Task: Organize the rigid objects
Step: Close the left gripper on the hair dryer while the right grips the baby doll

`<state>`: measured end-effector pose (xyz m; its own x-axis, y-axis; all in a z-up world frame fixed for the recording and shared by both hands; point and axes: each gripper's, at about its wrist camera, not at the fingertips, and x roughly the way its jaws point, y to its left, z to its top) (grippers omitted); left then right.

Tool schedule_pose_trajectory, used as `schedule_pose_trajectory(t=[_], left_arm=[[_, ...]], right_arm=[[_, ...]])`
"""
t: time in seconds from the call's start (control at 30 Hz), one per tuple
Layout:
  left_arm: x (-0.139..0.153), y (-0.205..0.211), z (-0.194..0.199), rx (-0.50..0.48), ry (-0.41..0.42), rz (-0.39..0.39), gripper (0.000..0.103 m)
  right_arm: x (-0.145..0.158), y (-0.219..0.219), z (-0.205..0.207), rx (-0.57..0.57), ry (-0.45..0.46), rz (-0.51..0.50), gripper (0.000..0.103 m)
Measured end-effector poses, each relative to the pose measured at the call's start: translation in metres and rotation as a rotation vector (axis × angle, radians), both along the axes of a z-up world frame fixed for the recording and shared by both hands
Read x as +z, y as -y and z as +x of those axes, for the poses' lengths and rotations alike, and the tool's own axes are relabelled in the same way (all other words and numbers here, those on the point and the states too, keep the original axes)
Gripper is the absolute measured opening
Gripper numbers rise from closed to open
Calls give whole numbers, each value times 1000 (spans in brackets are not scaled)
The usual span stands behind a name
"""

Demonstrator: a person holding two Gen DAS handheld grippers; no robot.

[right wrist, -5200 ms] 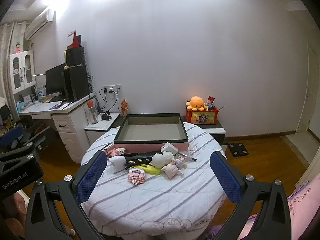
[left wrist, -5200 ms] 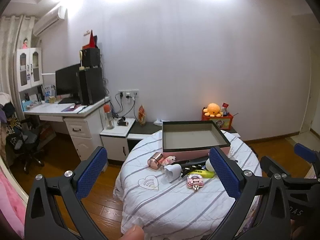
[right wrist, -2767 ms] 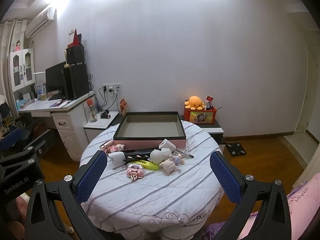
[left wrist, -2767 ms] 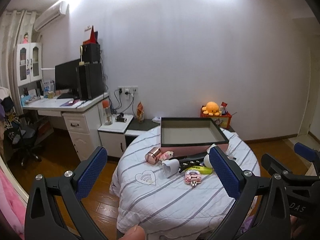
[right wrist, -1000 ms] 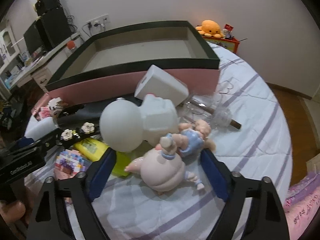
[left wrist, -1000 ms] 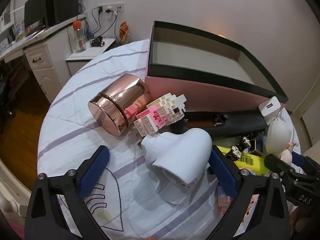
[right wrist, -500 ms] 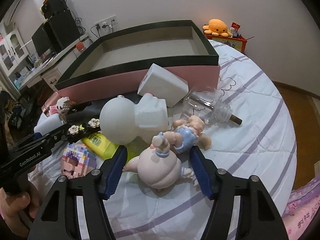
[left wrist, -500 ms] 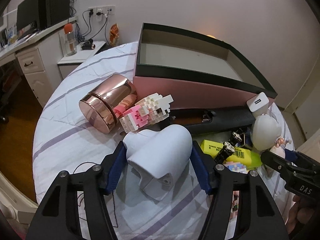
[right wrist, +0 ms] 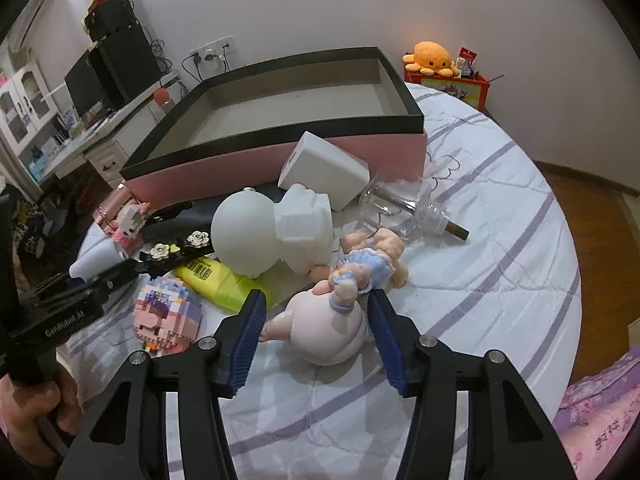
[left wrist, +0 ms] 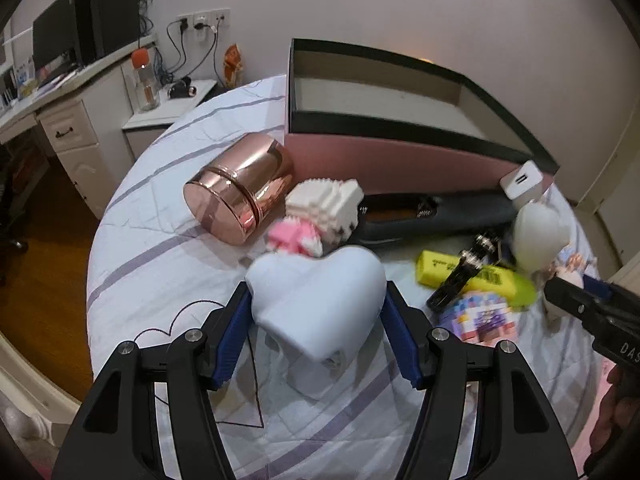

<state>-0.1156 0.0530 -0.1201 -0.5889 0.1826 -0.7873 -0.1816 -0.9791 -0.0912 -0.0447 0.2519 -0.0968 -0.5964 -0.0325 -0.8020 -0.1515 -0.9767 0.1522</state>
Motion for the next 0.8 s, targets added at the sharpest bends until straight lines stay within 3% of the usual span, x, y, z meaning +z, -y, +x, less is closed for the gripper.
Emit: schedule_pose_trajectory(t=[0.17, 0.23, 0.5, 0.8], left_arm=[[-4, -11, 1, -8, -25, -67, 70], [-3, -10, 1, -2, -30, -56, 63], [3, -1, 6, -13, -36, -6, 62], [28, 10, 19, -18, -77, 23, 62]], right_arm=[[-14, -3, -6, -42, 27, 23, 60], [-14, -4, -4, -47, 14, 21, 59], [-4, -20, 12, -78, -15, -43, 42], [9, -11, 24, -48, -23, -87, 42]])
